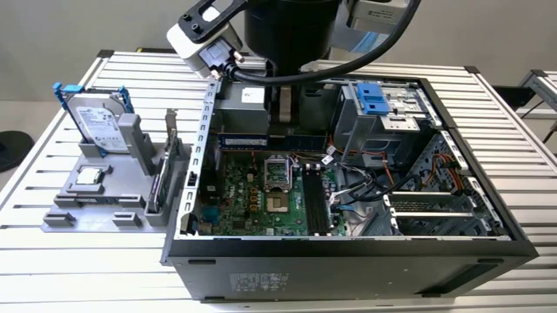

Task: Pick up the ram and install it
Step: 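Pick up the ram and move it above insertion slot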

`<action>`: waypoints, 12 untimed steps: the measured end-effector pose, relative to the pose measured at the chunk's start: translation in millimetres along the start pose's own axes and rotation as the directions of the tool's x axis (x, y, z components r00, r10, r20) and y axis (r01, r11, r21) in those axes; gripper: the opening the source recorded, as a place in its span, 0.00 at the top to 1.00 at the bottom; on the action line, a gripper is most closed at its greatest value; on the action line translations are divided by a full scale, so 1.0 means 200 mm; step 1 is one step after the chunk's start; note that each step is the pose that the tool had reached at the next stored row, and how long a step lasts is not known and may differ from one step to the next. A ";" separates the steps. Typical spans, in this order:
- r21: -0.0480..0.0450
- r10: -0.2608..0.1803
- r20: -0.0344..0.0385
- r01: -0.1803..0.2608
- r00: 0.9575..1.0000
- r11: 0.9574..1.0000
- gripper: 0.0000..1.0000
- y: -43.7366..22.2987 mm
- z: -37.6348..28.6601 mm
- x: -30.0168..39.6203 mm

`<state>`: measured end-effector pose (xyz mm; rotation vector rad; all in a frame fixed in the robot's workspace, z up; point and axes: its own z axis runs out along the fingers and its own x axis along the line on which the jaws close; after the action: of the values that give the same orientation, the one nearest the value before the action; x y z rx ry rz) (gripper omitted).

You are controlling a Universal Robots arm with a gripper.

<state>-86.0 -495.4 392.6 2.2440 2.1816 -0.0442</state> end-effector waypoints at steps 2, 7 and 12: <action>0.000 0.000 0.000 0.000 1.000 1.000 1.00 0.009 0.000 0.000; 0.000 0.000 0.000 0.000 1.000 1.000 1.00 0.031 0.000 0.001; 0.000 0.000 0.001 0.000 1.000 1.000 1.00 0.052 -0.001 0.001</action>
<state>-75.5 -495.4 392.6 2.2436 2.1811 -0.0452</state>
